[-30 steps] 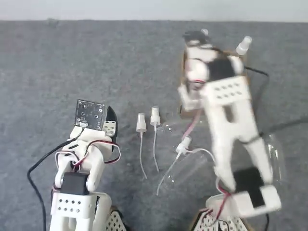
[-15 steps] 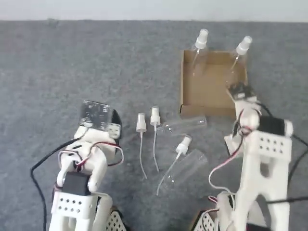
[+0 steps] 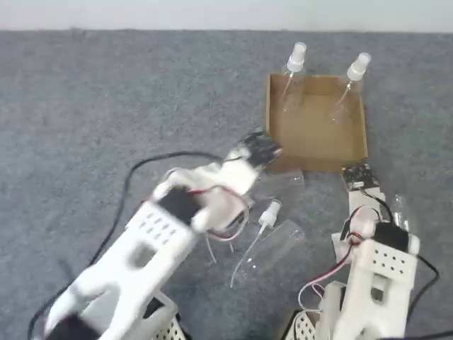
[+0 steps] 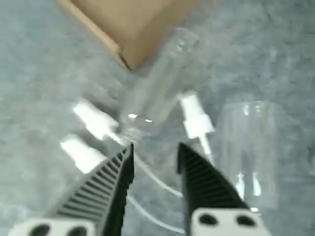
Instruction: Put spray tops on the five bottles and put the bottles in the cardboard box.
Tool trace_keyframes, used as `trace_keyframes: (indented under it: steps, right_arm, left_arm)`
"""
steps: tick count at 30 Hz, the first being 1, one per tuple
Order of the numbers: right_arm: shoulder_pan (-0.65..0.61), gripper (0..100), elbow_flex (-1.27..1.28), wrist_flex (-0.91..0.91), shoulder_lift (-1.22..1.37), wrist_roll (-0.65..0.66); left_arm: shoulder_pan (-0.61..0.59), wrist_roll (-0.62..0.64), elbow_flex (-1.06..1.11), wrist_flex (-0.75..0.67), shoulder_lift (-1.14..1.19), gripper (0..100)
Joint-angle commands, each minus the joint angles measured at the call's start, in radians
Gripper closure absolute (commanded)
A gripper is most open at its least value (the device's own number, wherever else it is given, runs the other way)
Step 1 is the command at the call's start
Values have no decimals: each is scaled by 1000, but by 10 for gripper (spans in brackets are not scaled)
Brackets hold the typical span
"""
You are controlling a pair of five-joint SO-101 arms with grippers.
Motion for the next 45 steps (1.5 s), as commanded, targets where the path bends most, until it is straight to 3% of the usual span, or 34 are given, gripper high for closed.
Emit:
trace_keyframes:
  steps: [1, 11, 29, 33, 39, 45]
  right_arm:
    - [28, 982, -5, -24, -74, -51]
    - [97, 982, 58, -79, -84, -75]
    - [99, 982, 61, -77, -84, -75]
    - [99, 982, 61, -77, -84, -75]
    - [99, 982, 61, -77, -84, -75]
    - [99, 982, 61, -77, -84, -75]
  left_arm:
    - [63, 95, -171, -78, 281, 837]
    - [129, 245, -220, -170, 488, 834]
    - [81, 252, -196, -224, 652, 838]
    - [81, 252, -196, -224, 652, 900]
    - [81, 252, -208, -181, 640, 940]
    - [74, 245, -248, -28, 519, 942]
